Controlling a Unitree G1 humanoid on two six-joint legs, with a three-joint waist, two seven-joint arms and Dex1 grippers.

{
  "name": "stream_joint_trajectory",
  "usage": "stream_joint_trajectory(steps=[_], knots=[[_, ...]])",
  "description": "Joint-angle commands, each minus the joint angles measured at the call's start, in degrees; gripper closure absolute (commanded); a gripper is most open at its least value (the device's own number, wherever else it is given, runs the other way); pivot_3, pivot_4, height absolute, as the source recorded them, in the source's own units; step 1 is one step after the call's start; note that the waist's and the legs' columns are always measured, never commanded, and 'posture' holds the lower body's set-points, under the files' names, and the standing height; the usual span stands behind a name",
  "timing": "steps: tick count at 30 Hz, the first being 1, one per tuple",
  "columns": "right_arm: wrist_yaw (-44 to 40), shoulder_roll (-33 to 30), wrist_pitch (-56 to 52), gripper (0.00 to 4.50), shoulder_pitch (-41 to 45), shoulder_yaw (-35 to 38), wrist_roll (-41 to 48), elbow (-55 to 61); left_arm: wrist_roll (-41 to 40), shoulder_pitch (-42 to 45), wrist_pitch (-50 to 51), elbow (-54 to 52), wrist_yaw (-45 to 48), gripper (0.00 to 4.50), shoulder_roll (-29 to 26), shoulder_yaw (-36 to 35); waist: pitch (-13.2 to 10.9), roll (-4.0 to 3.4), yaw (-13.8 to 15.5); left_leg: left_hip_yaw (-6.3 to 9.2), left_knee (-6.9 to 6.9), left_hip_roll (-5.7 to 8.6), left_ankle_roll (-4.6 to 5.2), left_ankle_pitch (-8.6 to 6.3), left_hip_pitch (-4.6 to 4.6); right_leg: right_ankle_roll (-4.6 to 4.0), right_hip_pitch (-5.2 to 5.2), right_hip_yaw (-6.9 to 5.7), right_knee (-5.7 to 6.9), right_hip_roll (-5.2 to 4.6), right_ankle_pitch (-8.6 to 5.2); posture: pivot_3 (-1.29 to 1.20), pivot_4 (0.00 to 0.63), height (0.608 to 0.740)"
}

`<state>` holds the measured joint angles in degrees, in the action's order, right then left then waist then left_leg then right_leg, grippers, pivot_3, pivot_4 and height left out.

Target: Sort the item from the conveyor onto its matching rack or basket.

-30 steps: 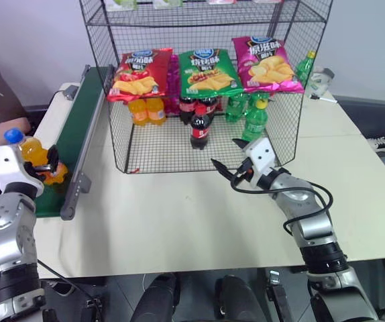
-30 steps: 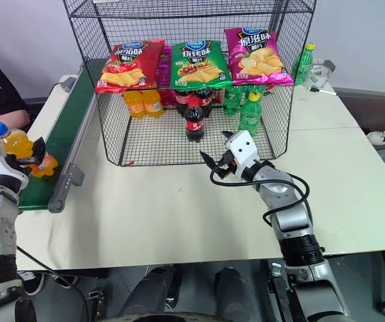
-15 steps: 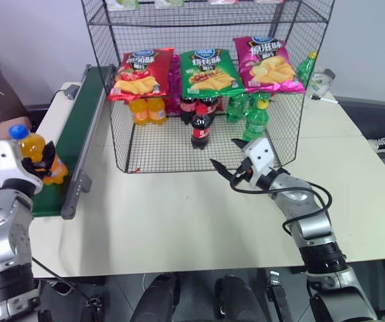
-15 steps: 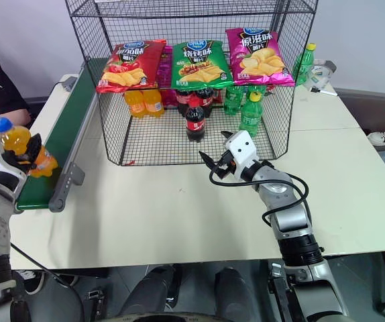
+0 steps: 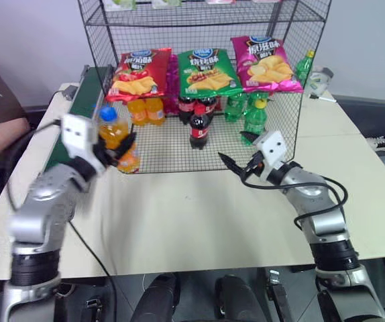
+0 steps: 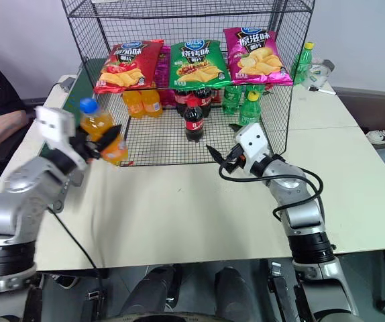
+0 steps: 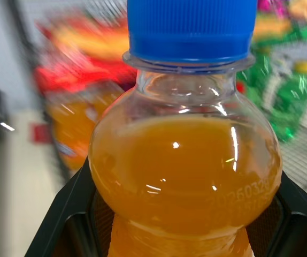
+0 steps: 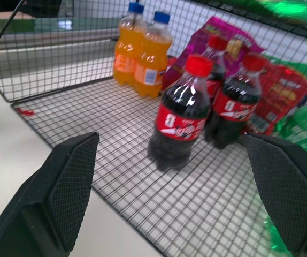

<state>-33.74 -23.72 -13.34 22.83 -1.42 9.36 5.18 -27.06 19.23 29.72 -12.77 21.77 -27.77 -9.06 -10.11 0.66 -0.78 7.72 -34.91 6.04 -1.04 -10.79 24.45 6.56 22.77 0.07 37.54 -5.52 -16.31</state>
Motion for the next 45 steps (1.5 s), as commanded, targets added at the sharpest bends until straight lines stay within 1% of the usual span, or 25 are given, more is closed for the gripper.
stream_joint_trajectory(steps=[1,3,6,10,12,14,19,25,30,34,36,38,40,45], knots=[[0.2,-0.8,-0.3,0.00,0.9,1.6,1.0,4.1,7.1,5.0,-9.0,6.3,-4.7,1.99,4.4,2.0,0.0,-0.01,0.2,0.00,0.02,0.00,0.00,0.00,0.00,0.00,0.00,0.00,0.00,0.00,0.00,0.00,0.150,0.740],[0.3,-1.0,-0.4,0.00,0.6,1.7,1.0,4.6,11.1,7.8,-13.1,13.3,-6.9,1.99,7.7,4.1,0.0,0.00,0.3,0.01,-0.02,0.01,-0.01,0.01,0.01,0.00,-0.01,-0.02,0.01,0.00,0.00,0.00,0.150,0.740],[0.7,-1.0,-0.4,0.00,0.1,1.7,0.9,4.8,15.0,12.5,-19.0,23.7,-8.5,1.99,11.5,5.6,0.0,0.01,0.4,0.01,-0.10,0.07,0.00,0.01,0.01,0.02,-0.06,-0.04,0.01,0.00,0.01,0.00,0.150,0.740],[1.3,-1.0,-0.6,0.00,-0.6,1.8,0.8,5.7,20.3,20.2,-28.9,40.4,-13.2,1.99,15.5,6.3,0.0,0.04,0.8,0.00,-0.17,0.11,0.01,0.01,0.03,0.04,-0.06,-0.06,0.01,0.00,0.01,0.00,0.150,0.740],[1.5,-1.1,-0.7,0.00,-0.8,1.9,0.8,5.9,20.8,23.2,-34.2,47.2,-14.2,1.99,17.2,5.4,0.0,0.04,0.8,-0.01,-0.15,0.10,0.01,0.01,0.03,0.04,-0.04,-0.06,0.01,0.00,0.01,0.00,0.150,0.740],[1.8,-1.2,-0.7,0.00,-1.0,1.9,0.7,6.2,21.4,26.1,-38.8,53.5,-15.4,1.99,18.0,4.7,0.0,0.05,0.8,-0.02,-0.13,0.09,0.00,0.01,0.03,0.04,-0.02,-0.06,0.02,0.00,0.01,0.00,0.150,0.740],[1.8,-1.3,-1.7,0.00,-1.9,2.2,1.4,7.5,22.3,31.2,-45.3,65.7,-16.9,1.99,18.3,3.8,0.0,0.05,0.7,-0.02,-0.15,0.09,0.01,0.01,0.04,0.05,-0.02,-0.07,0.06,0.01,0.01,0.00,0.150,0.740],[-3.5,-2.4,-8.7,0.00,-4.7,2.0,8.8,12.6,21.2,33.6,-48.3,73.1,-16.0,1.99,18.2,2.2,0.0,0.05,0.2,-0.02,-0.15,0.10,0.02,0.01,0.04,0.07,-0.02,-0.08,0.07,0.02,0.00,0.00,0.150,0.740],[-3.0,-2.7,-9.2,0.00,-5.0,1.6,8.1,13.0,19.8,34.0,-49.3,74.7,-14.5,1.99,19.0,0.2,0.0,0.07,0.2,-0.01,-0.19,0.10,0.02,0.01,0.04,0.07,-0.03,-0.09,0.13,0.02,0.00,0.00,0.150,0.740],[-3.0,-2.6,-9.0,0.00,-4.7,1.3,7.8,12.7,20.3,33.6,-49.9,74.8,-14.0,1.99,19.0,0.0,0.0,0.07,0.2,-0.01,-0.18,0.11,0.02,0.01,0.04,0.08,-0.02,-0.09,0.13,0.02,0.00,0.00,0.150,0.740],[-2.9,-2.6,-8.8,0.00,-4.6,1.2,7.6,12.6,19.4,33.4,-49.2,74.5,-11.9,1.99,19.1,-0.4,0.0,0.07,0.2,-0.01,-0.19,0.10,0.02,0.01,0.04,0.08,-0.02,-0.09,0.13,0.02,0.00,0.00,0.150,0.740],[-2.9,-2.6,-8.7,0.00,-4.6,1.1,7.5,12.6,19.1,33.1,-49.1,74.1,-11.1,0.96,19.1,-0.7,0.0,0.07,0.2,-0.01,-0.19,0.11,0.02,0.01,0.04,0.08,-0.02,-0.10,0.13,0.02,0.00,0.00,0.150,0.740],[-2.9,-2.6,-8.7,0.00,-4.7,1.0,7.4,12.5,19.3,32.9,-48.8,73.6,-10.8,0.08,19.0,-0.8,0.0,0.07,0.2,-0.02,-0.19,0.10,0.02,0.01,0.04,0.08,-0.03,-0.09,0.13,0.02,0.00,0.00,0.150,0.740],[-2.8,-2.5,-8.7,0.00,-4.9,1.0,7.3,12.8,19.7,30.9,-48.7,69.2,-9.7,0.03,18.6,-0.9,0.0,0.07,0.1,-0.01,-0.19,0.10,0.02,0.01,0.03,0.08,-0.02,-0.09,0.15,0.03,0.00,0.00,0.150,0.740]])
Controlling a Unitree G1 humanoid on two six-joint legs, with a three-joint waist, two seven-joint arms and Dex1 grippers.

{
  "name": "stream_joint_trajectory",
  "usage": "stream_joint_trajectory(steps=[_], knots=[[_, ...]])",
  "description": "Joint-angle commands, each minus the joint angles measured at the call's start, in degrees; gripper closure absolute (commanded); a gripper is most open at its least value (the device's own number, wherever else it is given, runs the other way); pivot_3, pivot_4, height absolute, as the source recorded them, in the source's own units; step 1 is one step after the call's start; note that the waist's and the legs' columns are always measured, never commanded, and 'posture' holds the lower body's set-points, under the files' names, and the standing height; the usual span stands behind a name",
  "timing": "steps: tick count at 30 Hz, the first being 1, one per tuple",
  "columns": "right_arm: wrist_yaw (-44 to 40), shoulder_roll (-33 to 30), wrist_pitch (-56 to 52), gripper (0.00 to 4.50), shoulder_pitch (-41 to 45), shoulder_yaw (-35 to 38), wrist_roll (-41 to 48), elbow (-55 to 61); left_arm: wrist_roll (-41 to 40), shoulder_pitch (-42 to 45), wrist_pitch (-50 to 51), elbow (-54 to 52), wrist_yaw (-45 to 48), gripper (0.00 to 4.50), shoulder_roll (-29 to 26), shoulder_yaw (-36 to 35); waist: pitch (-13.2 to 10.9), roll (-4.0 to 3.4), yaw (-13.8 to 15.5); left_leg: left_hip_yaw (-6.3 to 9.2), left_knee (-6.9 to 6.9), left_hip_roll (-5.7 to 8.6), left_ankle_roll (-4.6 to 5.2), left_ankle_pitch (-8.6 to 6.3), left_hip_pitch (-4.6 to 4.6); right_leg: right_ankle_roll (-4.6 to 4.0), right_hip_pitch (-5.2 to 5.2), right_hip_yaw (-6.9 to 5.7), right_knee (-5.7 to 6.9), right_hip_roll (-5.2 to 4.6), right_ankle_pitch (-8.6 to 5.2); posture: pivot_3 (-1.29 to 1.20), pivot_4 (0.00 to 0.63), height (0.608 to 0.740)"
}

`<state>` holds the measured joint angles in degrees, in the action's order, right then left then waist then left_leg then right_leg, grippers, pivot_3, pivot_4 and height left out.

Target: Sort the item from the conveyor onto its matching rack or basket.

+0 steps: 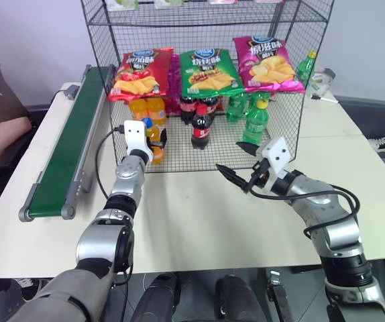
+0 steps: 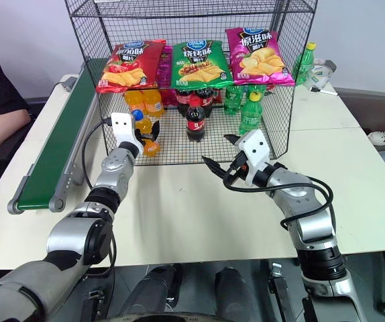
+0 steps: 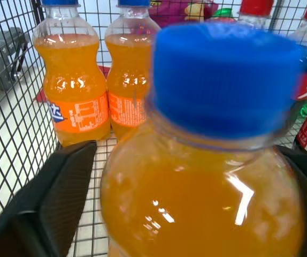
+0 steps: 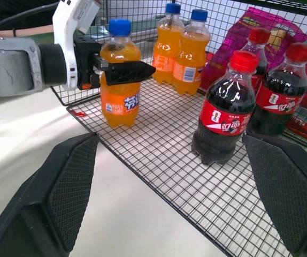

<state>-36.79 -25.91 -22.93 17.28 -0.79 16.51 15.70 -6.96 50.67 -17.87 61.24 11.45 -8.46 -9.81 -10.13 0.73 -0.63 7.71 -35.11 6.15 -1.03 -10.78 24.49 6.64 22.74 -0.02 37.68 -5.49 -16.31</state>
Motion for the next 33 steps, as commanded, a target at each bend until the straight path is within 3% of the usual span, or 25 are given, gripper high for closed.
stream_joint_trajectory(steps=[1,7,15,23,27,33], knots=[[0.3,-0.3,0.9,0.00,0.6,0.4,0.1,2.3,-0.3,-1.1,-1.3,-5.8,0.6,0.03,-0.8,-0.1,0.0,0.00,0.0,0.00,0.00,0.00,0.00,0.00,0.00,0.00,0.00,0.01,0.00,0.00,0.00,0.00,0.150,0.740],[0.3,-0.4,0.8,0.00,0.2,0.4,0.3,2.7,-3.0,-6.3,0.2,-17.2,2.4,0.03,-1.6,-1.4,0.0,0.00,0.0,0.00,0.01,-0.01,0.00,0.00,0.00,0.00,0.02,0.02,0.02,0.00,0.00,0.00,0.150,0.740],[0.1,-0.7,0.9,0.00,0.7,0.6,0.4,2.4,-6.9,-15.7,12.0,-39.7,5.2,0.03,-4.1,-0.8,0.0,-0.01,-0.1,0.00,-0.01,-0.01,0.00,0.00,0.00,-0.01,0.01,0.05,0.03,-0.01,0.00,0.00,0.150,0.740],[-1.5,-3.1,0.1,0.00,0.6,1.6,0.9,2.0,-17.3,-27.9,38.4,-62.0,18.4,0.03,-19.4,-2.3,0.0,-0.08,-0.2,0.00,0.02,-0.06,-0.01,0.00,-0.02,-0.04,0.07,0.09,0.11,0.02,-0.02,0.00,0.150,0.740],[-3.4,-5.4,-0.4,0.00,-0.1,2.1,1.5,1.0,-18.7,-33.8,42.7,-66.7,22.4,0.03,-25.2,-3.0,0.0,-0.09,0.1,0.00,0.02,-0.03,0.00,-0.01,-0.04,-0.05,0.02,0.10,0.08,-0.07,-0.02,0.00,0.150,0.740],[-4.1,-6.6,0.3,0.00,-0.1,2.8,1.2,-0.5,-19.1,-37.9,44.5,-69.5,23.4,0.03,-26.7,-4.5,0.0,-0.08,0.2,0.03,0.01,-0.05,0.00,-0.02,-0.04,-0.06,0.00,0.14,0.06,-0.12,-0.03,0.00,0.150,0.740]])
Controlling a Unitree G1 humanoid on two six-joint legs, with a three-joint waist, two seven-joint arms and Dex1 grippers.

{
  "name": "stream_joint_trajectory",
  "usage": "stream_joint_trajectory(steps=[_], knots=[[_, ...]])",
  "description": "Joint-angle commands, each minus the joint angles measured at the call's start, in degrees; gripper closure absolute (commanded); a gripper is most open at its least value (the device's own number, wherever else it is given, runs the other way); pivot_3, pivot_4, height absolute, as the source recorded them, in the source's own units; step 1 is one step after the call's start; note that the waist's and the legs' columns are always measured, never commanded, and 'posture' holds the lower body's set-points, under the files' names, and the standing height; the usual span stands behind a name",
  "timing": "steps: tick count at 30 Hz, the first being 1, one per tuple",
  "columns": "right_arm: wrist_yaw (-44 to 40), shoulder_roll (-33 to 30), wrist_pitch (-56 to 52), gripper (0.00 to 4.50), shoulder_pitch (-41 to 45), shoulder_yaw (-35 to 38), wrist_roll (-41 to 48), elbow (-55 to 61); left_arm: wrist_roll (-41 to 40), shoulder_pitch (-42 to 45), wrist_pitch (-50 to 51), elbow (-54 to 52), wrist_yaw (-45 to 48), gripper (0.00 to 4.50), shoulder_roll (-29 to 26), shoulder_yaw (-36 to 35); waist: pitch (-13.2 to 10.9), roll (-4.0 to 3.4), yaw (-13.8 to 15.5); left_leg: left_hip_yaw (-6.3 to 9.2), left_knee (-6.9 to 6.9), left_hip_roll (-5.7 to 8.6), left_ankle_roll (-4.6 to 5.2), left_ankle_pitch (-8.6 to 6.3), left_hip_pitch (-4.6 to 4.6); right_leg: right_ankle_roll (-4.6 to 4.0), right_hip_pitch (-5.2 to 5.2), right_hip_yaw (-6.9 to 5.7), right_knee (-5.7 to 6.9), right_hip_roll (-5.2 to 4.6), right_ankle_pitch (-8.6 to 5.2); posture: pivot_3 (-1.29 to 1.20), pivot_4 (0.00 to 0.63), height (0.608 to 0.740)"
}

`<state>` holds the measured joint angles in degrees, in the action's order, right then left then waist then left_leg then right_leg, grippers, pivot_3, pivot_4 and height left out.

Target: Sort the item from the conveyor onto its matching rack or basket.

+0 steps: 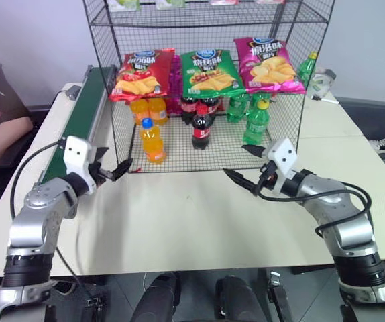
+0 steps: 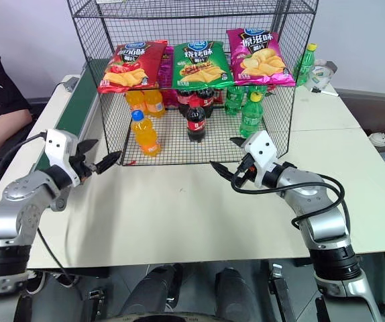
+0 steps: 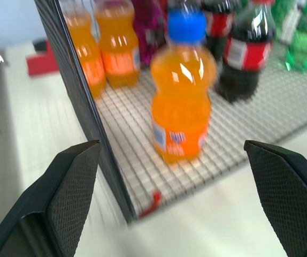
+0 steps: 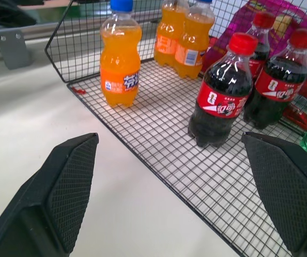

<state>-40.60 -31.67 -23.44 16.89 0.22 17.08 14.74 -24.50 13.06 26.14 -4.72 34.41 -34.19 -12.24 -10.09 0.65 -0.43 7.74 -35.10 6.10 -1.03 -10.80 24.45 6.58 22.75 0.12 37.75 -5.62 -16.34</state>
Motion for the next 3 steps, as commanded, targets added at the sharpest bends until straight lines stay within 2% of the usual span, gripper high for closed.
stream_joint_trajectory(steps=[1,3], knots=[[-0.4,-0.9,0.8,0.00,0.2,1.8,0.7,0.5,-1.6,-0.6,0.8,-3.9,0.5,0.03,-0.9,-2.3,0.0,0.00,-0.1,0.00,0.00,0.00,0.00,0.00,0.00,0.00,0.00,0.01,-0.01,0.00,0.00,0.00,0.150,0.740],[-0.5,-1.0,0.8,0.00,0.2,1.9,0.6,0.4,-1.9,-0.8,1.7,-4.5,0.3,0.03,-0.9,-2.7,0.0,0.00,-0.1,0.00,0.02,-0.01,0.00,0.00,0.00,0.00,0.02,0.02,-0.01,-0.01,0.00,0.00,0.150,0.740]])
